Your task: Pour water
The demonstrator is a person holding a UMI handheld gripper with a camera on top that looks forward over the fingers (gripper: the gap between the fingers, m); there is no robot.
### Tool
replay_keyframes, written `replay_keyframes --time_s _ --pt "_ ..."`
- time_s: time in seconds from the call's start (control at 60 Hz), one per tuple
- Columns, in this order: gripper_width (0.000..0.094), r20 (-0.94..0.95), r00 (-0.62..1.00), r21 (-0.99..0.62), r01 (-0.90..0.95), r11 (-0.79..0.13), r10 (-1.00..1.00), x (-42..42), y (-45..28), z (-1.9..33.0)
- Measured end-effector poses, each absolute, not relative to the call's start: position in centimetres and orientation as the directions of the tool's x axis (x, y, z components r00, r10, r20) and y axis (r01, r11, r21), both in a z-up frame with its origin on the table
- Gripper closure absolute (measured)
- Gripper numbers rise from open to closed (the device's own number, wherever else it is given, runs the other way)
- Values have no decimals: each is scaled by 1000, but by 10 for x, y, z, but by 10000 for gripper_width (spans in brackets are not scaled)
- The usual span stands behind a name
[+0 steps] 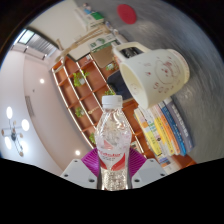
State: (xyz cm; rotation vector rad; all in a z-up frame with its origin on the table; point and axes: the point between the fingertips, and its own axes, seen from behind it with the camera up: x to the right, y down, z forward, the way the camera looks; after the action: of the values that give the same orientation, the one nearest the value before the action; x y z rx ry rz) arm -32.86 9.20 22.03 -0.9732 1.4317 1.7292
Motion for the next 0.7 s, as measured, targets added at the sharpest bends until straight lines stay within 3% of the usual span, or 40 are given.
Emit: replay_keyframes --time_s 0.1,0.183,0.283,0.383,0.55,0.7 --pt "564 -995 -103 99 -976 -192 15 -335 87 224" --pt "564 -970 241 -243 -953 -179 33 -325 86 237" --pt "563 -805 591 -592 -796 -127 52 -299 89 255" --pt "564 -509 860 -855 -511 -96 -38 -253 94 253" --pt "565 -113 951 -989 -137 -62 -287 -149 93 238" --pt "556 0 904 -994 -46 -97 -427 -78 89 217"
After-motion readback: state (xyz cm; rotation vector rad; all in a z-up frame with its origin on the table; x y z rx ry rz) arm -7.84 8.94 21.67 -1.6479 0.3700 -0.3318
